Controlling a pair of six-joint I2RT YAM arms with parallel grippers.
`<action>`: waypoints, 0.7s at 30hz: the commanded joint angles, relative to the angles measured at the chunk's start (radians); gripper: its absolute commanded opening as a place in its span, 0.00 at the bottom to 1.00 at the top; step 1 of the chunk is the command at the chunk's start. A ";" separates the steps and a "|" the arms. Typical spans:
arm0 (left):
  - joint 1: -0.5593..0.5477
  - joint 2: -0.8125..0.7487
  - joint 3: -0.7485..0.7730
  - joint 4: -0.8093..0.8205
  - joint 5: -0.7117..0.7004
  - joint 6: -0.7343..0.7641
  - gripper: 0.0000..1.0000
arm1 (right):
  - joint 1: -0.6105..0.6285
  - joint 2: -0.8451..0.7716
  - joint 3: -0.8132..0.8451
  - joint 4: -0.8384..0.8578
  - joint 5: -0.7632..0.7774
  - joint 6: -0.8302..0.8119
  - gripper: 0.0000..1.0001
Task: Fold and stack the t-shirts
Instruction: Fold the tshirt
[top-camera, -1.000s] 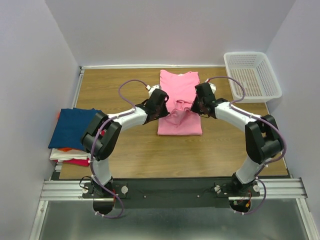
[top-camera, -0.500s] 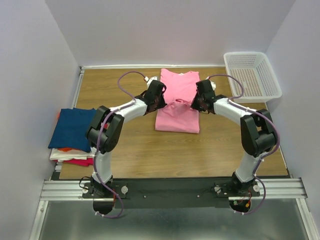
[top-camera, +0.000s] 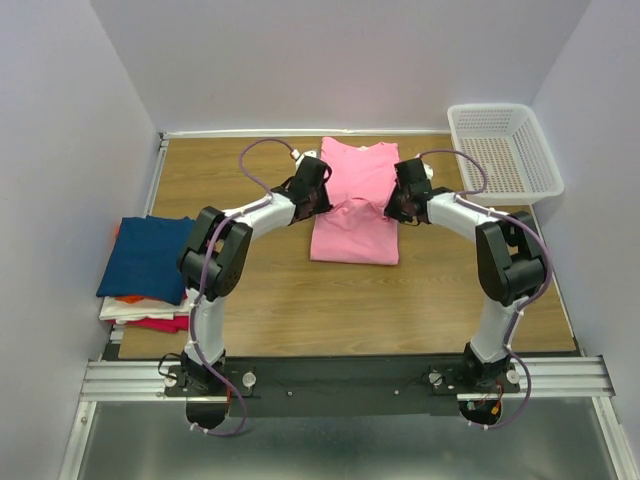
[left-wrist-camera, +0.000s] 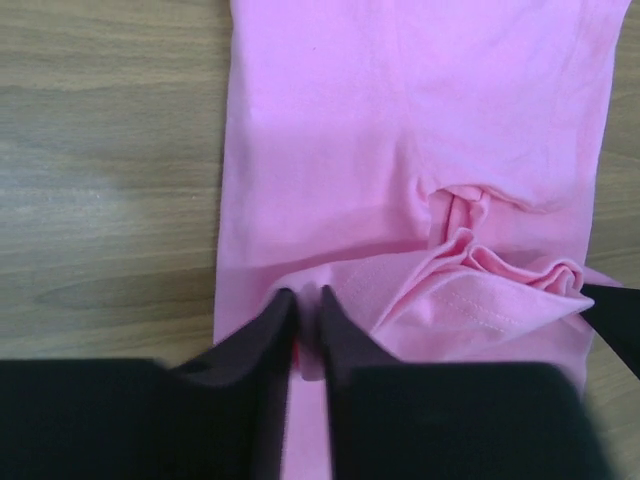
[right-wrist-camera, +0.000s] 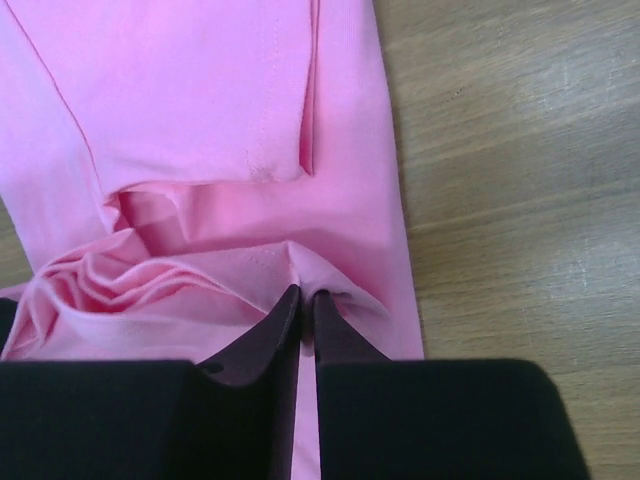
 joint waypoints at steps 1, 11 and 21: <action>0.028 0.011 0.050 0.023 0.028 0.050 0.33 | -0.018 0.009 0.048 0.020 -0.025 -0.016 0.17; 0.061 -0.070 0.041 0.025 0.059 0.079 0.65 | -0.061 -0.058 0.053 0.018 -0.041 -0.043 0.59; 0.017 -0.087 -0.031 0.022 0.071 0.027 0.23 | 0.054 -0.074 0.016 0.018 -0.002 -0.099 0.57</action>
